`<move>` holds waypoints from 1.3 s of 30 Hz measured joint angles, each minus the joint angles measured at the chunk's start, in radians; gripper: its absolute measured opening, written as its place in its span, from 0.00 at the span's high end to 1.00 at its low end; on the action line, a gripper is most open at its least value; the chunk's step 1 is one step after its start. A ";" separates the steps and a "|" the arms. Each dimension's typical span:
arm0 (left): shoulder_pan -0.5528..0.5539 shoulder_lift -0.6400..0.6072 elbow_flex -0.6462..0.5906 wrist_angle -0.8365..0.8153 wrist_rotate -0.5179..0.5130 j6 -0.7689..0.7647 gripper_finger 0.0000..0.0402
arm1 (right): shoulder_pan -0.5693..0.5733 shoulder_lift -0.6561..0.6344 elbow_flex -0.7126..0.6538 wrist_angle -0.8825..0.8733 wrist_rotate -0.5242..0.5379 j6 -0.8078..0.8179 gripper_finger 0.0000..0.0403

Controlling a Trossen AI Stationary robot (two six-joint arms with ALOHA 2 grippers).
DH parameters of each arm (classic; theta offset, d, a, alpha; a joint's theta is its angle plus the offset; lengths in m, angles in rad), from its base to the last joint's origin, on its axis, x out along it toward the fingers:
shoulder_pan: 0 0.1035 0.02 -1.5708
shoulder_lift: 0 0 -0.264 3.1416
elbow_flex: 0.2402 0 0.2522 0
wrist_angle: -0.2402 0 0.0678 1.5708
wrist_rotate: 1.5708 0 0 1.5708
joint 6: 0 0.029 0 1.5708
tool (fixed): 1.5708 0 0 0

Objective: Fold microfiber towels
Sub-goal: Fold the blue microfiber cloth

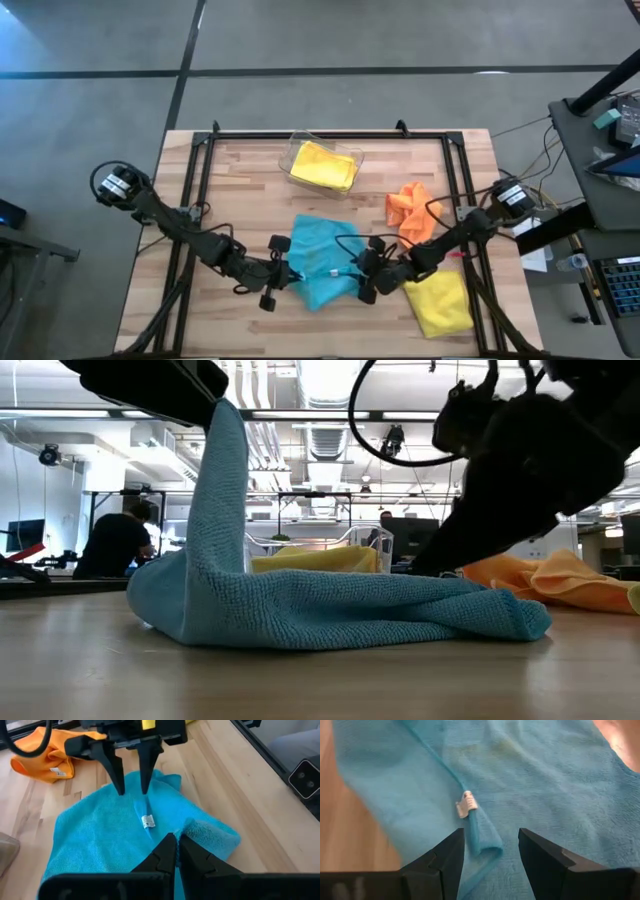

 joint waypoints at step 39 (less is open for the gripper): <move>0.044 -0.002 0.000 0.006 -0.067 0.094 1.00 | -0.045 0.102 0.002 0.093 -0.082 -0.019 0.73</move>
